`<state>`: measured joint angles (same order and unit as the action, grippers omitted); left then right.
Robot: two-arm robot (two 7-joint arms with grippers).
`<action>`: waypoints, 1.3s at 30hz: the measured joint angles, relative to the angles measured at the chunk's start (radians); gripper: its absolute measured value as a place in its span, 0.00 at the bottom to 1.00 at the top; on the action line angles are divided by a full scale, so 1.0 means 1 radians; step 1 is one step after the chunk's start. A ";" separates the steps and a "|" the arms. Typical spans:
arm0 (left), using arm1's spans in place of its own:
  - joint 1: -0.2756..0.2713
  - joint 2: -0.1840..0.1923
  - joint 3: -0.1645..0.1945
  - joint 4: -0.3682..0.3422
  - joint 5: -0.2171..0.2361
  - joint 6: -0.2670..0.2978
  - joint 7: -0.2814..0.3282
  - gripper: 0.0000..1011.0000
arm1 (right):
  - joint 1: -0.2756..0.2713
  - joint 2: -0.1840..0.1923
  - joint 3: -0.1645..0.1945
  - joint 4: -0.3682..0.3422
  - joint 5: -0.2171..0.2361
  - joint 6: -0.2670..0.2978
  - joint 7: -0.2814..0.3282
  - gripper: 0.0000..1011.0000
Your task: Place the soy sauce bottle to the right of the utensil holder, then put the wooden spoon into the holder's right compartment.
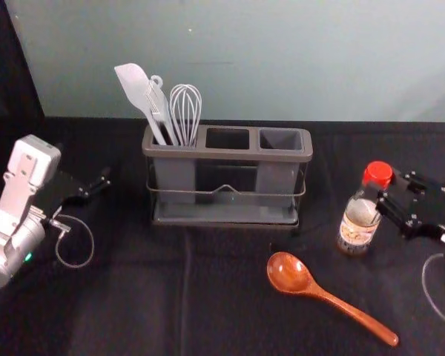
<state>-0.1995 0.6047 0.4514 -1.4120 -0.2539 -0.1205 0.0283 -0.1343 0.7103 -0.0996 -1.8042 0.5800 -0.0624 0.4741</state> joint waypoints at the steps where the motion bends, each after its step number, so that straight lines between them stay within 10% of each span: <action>1: 0.000 0.000 0.000 0.000 0.000 0.000 0.000 0.99 | 0.010 -0.004 -0.003 0.011 -0.002 0.002 0.000 0.38; 21: 0.000 0.000 0.000 0.000 0.000 0.000 0.000 0.99 | 0.299 -0.144 -0.124 0.285 -0.073 -0.014 0.034 0.38; 39: 0.000 0.000 0.000 0.000 0.000 0.000 0.000 0.99 | 0.383 -0.208 -0.162 0.380 -0.093 0.001 0.027 0.38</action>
<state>-0.1995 0.6047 0.4514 -1.4119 -0.2539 -0.1205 0.0283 0.2484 0.5019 -0.2619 -1.4246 0.4869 -0.0611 0.5012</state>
